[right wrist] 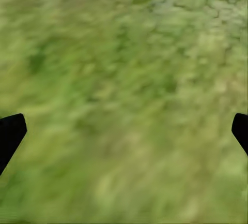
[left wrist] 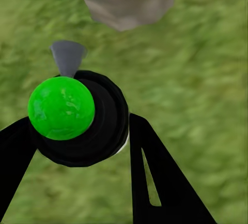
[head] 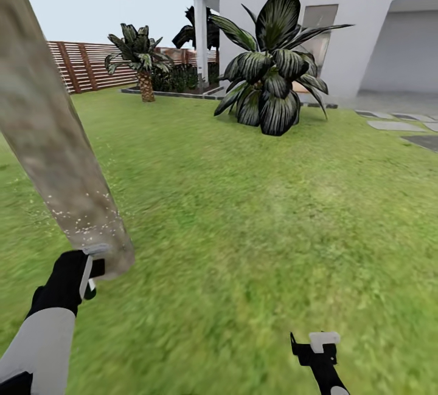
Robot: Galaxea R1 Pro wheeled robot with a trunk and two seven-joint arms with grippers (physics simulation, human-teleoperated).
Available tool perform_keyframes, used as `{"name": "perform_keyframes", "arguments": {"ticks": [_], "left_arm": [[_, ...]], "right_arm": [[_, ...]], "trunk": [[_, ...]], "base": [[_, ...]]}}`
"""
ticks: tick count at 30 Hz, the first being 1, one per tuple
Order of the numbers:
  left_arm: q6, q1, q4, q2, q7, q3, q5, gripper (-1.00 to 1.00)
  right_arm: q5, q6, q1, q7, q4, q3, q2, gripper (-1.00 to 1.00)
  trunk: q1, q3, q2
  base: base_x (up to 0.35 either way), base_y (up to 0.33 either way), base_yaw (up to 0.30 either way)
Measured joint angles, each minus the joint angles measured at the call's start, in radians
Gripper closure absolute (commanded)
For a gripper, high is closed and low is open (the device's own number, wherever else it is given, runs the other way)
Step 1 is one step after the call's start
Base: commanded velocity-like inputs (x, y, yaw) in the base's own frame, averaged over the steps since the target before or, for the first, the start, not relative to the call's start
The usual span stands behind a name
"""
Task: In the garden, pick up the pesticide atomizer on the floor and spray pesticide onto both trees until each tree trunk is fully covered.
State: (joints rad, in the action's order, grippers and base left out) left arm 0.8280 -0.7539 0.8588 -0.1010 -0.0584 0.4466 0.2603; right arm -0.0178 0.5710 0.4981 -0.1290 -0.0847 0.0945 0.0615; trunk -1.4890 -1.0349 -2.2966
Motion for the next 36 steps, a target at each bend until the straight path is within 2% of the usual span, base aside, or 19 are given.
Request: {"name": "perform_keyframes", "arguments": {"ticks": [3, 5, 6, 8, 11, 16, 26, 36], "left_arm": [[0.01, -0.019, 0.002, 0.01, -0.002, -0.016, -0.004, 1.0], [0.036, -0.058, 0.003, 0.019, -0.002, -0.042, -0.002, 1.0], [0.072, -0.09, 0.003, 0.021, -0.001, -0.053, -0.001, 1.0], [0.115, -0.149, 0.001, 0.022, 0.001, -0.058, 0.001, 1.0], [0.128, -0.189, 0.002, 0.016, 0.0, -0.062, 0.009, 1.0], [0.131, -0.192, 0.03, 0.001, -0.003, -0.064, 0.019, 1.0], [0.13, -0.189, 0.047, 0.001, -0.004, -0.065, 0.017, 1.0], [0.13, -0.187, 0.048, 0.001, -0.004, -0.066, 0.018, 1.0]], "right_arm": [[0.0, 0.0, 0.0, 0.0, 0.001, 0.0, 0.001, -1.0], [0.0, 0.001, 0.0, 0.0, 0.0, 0.001, 0.001, -1.0], [0.0, 0.0, 0.0, 0.0, 0.0, 0.001, 0.001, -1.0], [0.0, 0.0, 0.0, 0.0, 0.0, 0.001, 0.0, -1.0], [0.001, 0.0, 0.0, 0.0, 0.0, 0.001, 0.0, -1.0], [0.001, 0.0, 0.0, -0.001, 0.0, 0.0, 0.001, -1.0], [0.0, 0.0, 0.0, 0.0, 0.0, 0.001, 0.001, -1.0], [0.0, 0.0, 0.0, 0.0, 0.0, 0.001, 0.0, -1.0]], "trunk": [[0.0, 0.0, 0.0], [0.0, 0.0, 0.0], [0.0, 0.0, 0.0], [0.0, 0.0, 0.0], [0.0, 0.0, 0.0], [0.0, 0.0, 0.0], [0.0, 0.0, 0.0], [0.0, 0.0, 0.0]], "base": [[0.0, 0.0, 0.272], [0.0, 0.0, 0.245], [0.0, 0.0, 0.213], [0.0, 0.0, 0.183], [0.0, 0.0, 0.066], [0.019, -0.011, 0.005], [0.153, -0.195, 0.006], [0.138, -0.224, 0.253]]}}
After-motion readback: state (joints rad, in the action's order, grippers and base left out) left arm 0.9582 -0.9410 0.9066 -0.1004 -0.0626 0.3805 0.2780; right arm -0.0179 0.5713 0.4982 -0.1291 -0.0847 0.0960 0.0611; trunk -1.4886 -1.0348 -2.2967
